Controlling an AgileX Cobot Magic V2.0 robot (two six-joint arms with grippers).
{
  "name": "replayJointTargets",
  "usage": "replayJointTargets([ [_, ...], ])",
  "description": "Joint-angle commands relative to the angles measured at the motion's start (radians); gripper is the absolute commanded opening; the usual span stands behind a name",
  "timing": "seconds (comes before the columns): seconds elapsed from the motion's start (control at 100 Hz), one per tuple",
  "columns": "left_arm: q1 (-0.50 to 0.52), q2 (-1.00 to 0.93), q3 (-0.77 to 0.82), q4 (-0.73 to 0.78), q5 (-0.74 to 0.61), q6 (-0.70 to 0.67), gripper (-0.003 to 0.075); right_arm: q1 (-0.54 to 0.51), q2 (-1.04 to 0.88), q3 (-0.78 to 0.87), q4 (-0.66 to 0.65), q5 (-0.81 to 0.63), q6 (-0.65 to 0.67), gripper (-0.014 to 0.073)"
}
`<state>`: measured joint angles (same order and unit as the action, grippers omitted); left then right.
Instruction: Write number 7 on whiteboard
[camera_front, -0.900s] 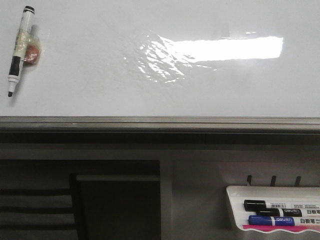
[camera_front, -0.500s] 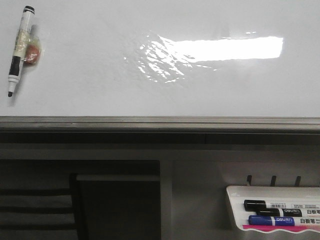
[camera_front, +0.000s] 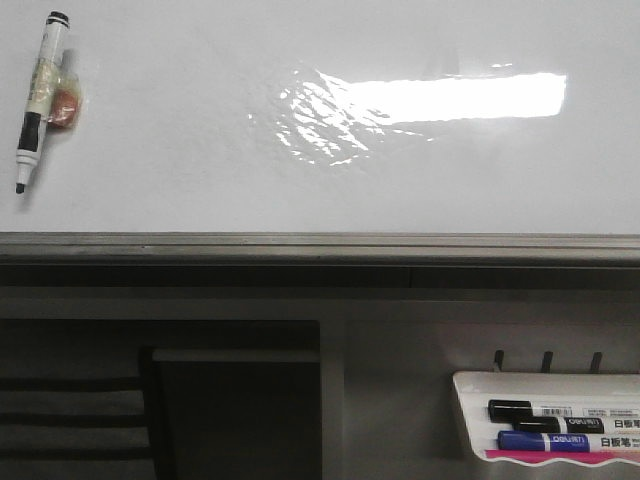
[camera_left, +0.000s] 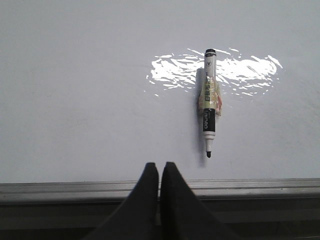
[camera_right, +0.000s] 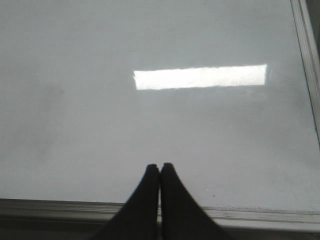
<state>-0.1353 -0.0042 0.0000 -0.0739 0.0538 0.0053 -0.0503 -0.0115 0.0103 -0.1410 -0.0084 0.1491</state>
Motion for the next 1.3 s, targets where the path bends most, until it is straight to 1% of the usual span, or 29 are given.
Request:
replayJointTargets([
  [0.0,0.003,-0.029,0.034,-0.009,-0.100,-0.005,-0.0020,-0.006,-0.018,0.030,-0.013,-0.108,0.000,-0.0071],
  [0.06,0.003,-0.029,0.034,-0.009,-0.133,-0.005,-0.0020,-0.006,-0.018,0.028,-0.013,-0.115,0.000,-0.0071],
  [0.15,0.003,-0.029,0.012,-0.009,-0.183,-0.005,-0.0020,-0.006,-0.018,0.012,-0.011,-0.086,0.000,-0.0071],
  [0.28,0.003,-0.014,-0.071,-0.009,-0.157,-0.005,-0.0020,-0.006,-0.018,-0.058,0.038,0.014,0.000,-0.0071],
  [0.44,0.003,0.066,-0.210,-0.009,-0.054,-0.005,-0.0020,-0.006,0.036,-0.211,0.059,0.173,0.000,-0.0071],
  [0.57,0.003,0.172,-0.362,-0.006,0.114,-0.005,-0.0020,-0.006,0.142,-0.350,0.059,0.290,0.000,-0.0071],
  [0.66,0.003,0.257,-0.455,-0.006,0.199,-0.005,-0.0020,-0.006,0.232,-0.443,0.059,0.366,-0.001,-0.0071],
  [0.73,0.003,0.318,-0.509,-0.003,0.231,-0.005,-0.0020,-0.006,0.298,-0.505,0.057,0.419,-0.047,-0.0071],
  [0.82,0.003,0.383,-0.553,-0.003,0.231,-0.005,-0.0020,-0.006,0.375,-0.570,0.057,0.480,-0.111,-0.0071],
  [0.89,0.003,0.420,-0.572,-0.001,0.227,-0.005,-0.0020,-0.006,0.420,-0.605,0.057,0.505,-0.118,-0.0071],
  [0.99,0.003,0.448,-0.576,-0.001,0.217,-0.005,-0.0020,-0.006,0.455,-0.622,0.057,0.495,-0.118,-0.0071],
  [1.29,0.003,0.462,-0.576,-0.001,0.219,-0.005,-0.0020,-0.006,0.462,-0.622,0.057,0.487,-0.118,-0.0071],
])
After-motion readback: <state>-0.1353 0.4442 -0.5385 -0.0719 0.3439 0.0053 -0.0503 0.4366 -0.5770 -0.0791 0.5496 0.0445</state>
